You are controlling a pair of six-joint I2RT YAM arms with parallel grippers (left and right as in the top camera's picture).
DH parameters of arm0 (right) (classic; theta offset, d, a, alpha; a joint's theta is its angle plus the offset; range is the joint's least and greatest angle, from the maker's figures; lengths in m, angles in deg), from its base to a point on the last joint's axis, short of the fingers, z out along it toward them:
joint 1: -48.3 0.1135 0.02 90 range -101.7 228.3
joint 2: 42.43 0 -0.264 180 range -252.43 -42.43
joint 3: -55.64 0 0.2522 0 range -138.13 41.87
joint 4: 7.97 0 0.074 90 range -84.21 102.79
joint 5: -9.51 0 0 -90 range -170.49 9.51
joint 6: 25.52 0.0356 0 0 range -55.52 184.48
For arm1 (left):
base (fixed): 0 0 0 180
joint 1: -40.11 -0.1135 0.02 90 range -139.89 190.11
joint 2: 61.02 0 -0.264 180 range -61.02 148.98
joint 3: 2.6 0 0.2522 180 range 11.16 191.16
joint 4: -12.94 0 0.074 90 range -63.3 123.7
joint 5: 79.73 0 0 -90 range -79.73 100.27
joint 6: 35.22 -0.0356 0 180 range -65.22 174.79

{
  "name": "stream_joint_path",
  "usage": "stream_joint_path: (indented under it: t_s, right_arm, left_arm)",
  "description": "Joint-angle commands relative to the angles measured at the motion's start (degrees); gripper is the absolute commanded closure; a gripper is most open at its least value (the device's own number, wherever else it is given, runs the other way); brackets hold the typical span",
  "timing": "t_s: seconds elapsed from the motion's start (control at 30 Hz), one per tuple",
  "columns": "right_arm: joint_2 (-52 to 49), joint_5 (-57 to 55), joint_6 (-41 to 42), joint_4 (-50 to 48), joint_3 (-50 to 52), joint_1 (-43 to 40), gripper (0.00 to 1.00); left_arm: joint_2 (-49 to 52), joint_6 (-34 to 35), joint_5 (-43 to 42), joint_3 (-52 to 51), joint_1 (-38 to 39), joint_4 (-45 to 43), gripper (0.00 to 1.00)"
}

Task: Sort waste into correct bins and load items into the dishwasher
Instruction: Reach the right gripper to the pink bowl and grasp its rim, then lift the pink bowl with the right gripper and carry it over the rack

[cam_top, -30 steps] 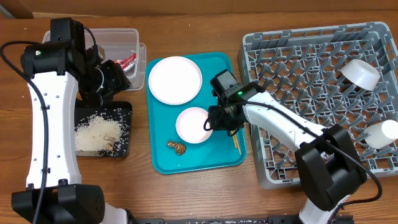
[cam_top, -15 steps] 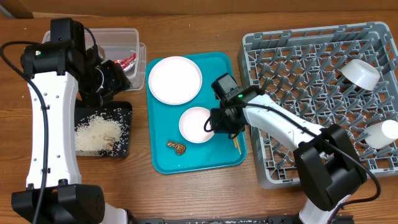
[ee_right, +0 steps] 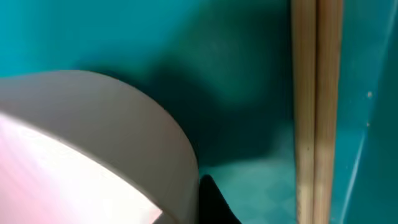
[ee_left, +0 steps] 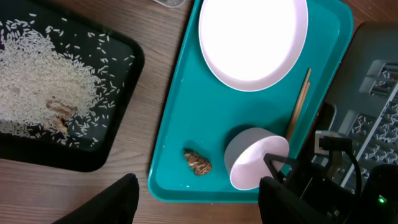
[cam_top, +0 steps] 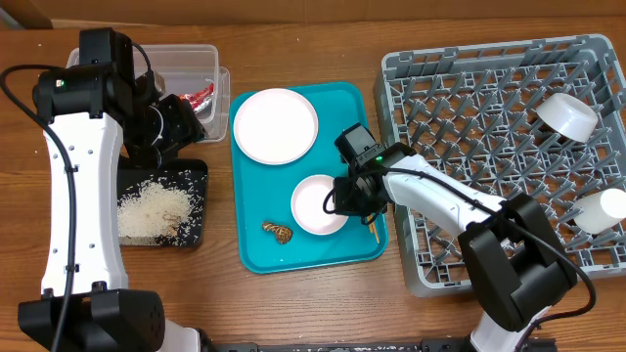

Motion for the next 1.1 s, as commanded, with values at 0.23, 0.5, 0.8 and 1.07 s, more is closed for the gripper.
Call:
stream_joint_path:
  t_s: [0.23, 0.5, 0.8, 1.07]
  right_arm:
    - [0.6, -2.2, -3.3, 12.2, -13.3, -1.3, 0.96]
    - [2.7, -19.1, -3.3, 28.0, -34.1, -5.6, 0.96]
    - [9.7, -45.2, -2.8, 30.9, -41.0, -13.1, 0.96]
    - [10.8, -65.4, -3.7, 19.5, -40.9, -21.9, 0.96]
  left_arm:
    - [-1.3, 0.6, -0.8, 1.5, 0.3, 0.0, 0.36]
    - [-1.3, 0.5, -0.7, 1.5, 0.3, 0.0, 0.36]
    - [-1.3, 0.5, 0.7, 1.5, 0.3, -0.2, 0.36]
    - [-1.3, 0.5, 0.7, 1.5, 0.3, -0.8, 0.34]
